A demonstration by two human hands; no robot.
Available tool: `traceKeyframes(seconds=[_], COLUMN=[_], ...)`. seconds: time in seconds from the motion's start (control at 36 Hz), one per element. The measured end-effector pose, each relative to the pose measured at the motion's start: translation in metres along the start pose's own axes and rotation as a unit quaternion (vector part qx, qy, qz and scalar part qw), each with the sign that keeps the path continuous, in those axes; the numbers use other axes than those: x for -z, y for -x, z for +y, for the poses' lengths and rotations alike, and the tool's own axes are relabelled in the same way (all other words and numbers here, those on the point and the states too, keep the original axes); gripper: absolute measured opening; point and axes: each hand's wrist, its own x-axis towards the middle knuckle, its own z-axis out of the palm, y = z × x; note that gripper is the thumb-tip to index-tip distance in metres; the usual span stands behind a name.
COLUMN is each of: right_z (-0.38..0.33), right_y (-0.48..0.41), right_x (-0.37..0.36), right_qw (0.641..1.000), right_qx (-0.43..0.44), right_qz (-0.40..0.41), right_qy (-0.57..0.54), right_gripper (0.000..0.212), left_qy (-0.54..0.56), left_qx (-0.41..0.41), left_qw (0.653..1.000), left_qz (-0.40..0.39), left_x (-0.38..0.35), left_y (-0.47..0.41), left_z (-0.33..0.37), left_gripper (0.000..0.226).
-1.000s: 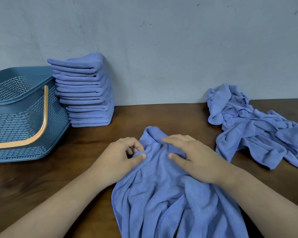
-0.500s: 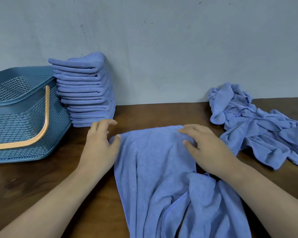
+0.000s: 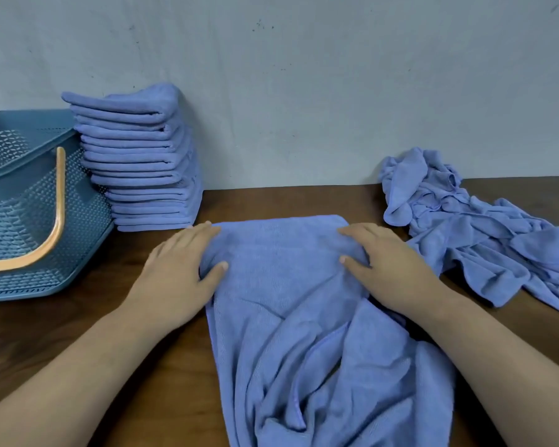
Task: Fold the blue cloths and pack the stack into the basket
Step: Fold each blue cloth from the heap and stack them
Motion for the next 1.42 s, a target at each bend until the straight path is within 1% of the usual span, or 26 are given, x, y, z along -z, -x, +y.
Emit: traceKeyframes(seconds=[0.06, 0.08, 0.14, 0.17, 0.22, 0.25, 0.31, 0.33, 0.39, 0.44, 0.5, 0.53, 0.58, 0.61, 0.64, 0.69, 0.75, 0.83, 0.92, 0.97, 1.03, 1.11, 1.19, 1.25, 1.33, 1.42], right_z=[-0.01, -0.014, -0.018, -0.019, -0.018, -0.016, -0.009, -0.006, -0.002, -0.006, -0.017, -0.024, -0.038, -0.043, -0.046, -0.048, -0.049, -0.05, -0.05, -0.05, -0.05, -0.045, -0.039, -0.033, -0.025, -0.02], right_y=[0.007, 0.011, 0.017, 0.018, 0.016, 0.014, 0.008, 0.005, 0.002, 0.005, 0.01, 0.013, 0.02, 0.022, 0.025, 0.027, 0.029, 0.029, 0.029, 0.03, 0.03, 0.03, 0.032, 0.034, 0.034, 0.032], right_x=[0.005, 0.007, 0.008, 0.008, 0.009, 0.007, 0.003, 0.0, -0.001, 0.004, 0.013, 0.017, 0.024, 0.026, 0.028, 0.029, 0.03, 0.034, 0.04, 0.041, 0.044, 0.058, 0.079, 0.091, 0.098, 0.092], right_qw=[0.999, 0.999, 0.996, 0.994, 0.992, 0.991, 0.992, 0.993, 0.996, 1.0, 0.999, 0.997, 0.987, 0.981, 0.976, 0.971, 0.966, 0.964, 0.957, 0.96, 0.962, 0.959, 0.952, 0.944, 0.935, 0.946], right_qx=[0.004, 0.007, 0.007, 0.008, 0.011, 0.008, -0.011, -0.026, -0.036, -0.007, 0.039, 0.066, 0.107, 0.12, 0.129, 0.132, 0.132, 0.144, 0.124, 0.122, 0.119, 0.103, 0.096, 0.076, 0.044, 0.004], right_qz=[-0.024, -0.046, -0.093, -0.107, -0.123, -0.129, -0.125, -0.115, -0.076, -0.025, 0.007, 0.009, -0.036, -0.074, -0.106, -0.151, -0.17, -0.176, -0.215, -0.216, -0.214, -0.224, -0.24, -0.27, -0.324, -0.315], right_qy=[-0.025, -0.02, -0.001, 0.01, 0.033, 0.036, 0.025, 0.019, 0.01, 0.011, -0.007, -0.038, -0.114, -0.136, -0.14, -0.13, -0.14, -0.136, -0.153, -0.128, -0.117, -0.139, -0.161, -0.175, -0.141, -0.08], right_gripper=[0.041, 0.04, 0.05, 0.056, 0.066, 0.069, 0.071, 0.069, 0.061, 0.052, 0.038, 0.027, 0.009, 0.008, 0.009, 0.007, 0.002, 0.009, 0.013, 0.009, 0.008, 0.01, 0.013, 0.013, 0.009, 0.013], left_qy=[0.0, 0.003, -0.012, -0.029, -0.05, -0.041, -0.005, 0.009, 0.018, 0.004, 0.007, 0.03, 0.064, 0.063, 0.047, -0.008, -0.039, -0.04, -0.025, -0.015, -0.009, -0.016, -0.027, -0.026, -0.02, -0.007], left_qx=[-0.001, -0.003, -0.014, -0.019, -0.025, -0.025, -0.016, -0.007, 0.019, 0.029, 0.003, -0.007, -0.021, -0.033, -0.049, -0.075, -0.061, -0.016, 0.03, 0.05, 0.049, 0.041, 0.057, 0.066, 0.079, 0.065], left_qw=[1.0, 1.0, 0.999, 0.998, 0.992, 0.989, 0.985, 0.987, 0.994, 0.999, 1.0, 0.999, 0.998, 0.997, 0.997, 0.994, 0.99, 0.986, 0.991, 0.993, 0.995, 0.995, 0.992, 0.992, 0.993, 0.997], left_qz=[0.011, 0.005, -0.028, -0.052, -0.11, -0.139, -0.17, -0.162, -0.105, -0.034, 0.014, 0.019, -0.001, -0.02, -0.04, -0.077, -0.118, -0.158, -0.126, -0.104, -0.092, -0.092, -0.105, -0.104, -0.091, -0.039], left_x=[0.009, 0.012, 0.018, 0.017, 0.015, 0.012, 0.005, 0.002, -0.002, 0.0, 0.005, 0.007, 0.012, 0.012, 0.013, 0.011, 0.01, 0.004, 0.0, -0.001, -0.002, -0.004, -0.005, -0.007, -0.007, -0.008], left_y=[0.005, 0.009, 0.018, 0.02, 0.022, 0.021, 0.014, 0.01, 0.002, -0.001, 0.002, 0.006, 0.014, 0.018, 0.021, 0.024, 0.023, 0.018, 0.01, 0.007, 0.008, 0.01, 0.007, 0.006, 0.005, 0.005], left_z=[0.009, 0.014, 0.028, 0.031, 0.032, 0.03, 0.02, 0.015, 0.006, 0.004, 0.009, 0.013, 0.025, 0.03, 0.035, 0.04, 0.038, 0.027, 0.017, 0.014, 0.015, 0.016, 0.012, 0.009, 0.008, 0.005], left_gripper=[0.046, 0.044, 0.049, 0.054, 0.075, 0.085, 0.094, 0.095, 0.094, 0.085, 0.069, 0.057, 0.035, 0.033, 0.039, 0.062, 0.08, 0.09, 0.085, 0.08, 0.074, 0.068, 0.066, 0.063, 0.059, 0.055])
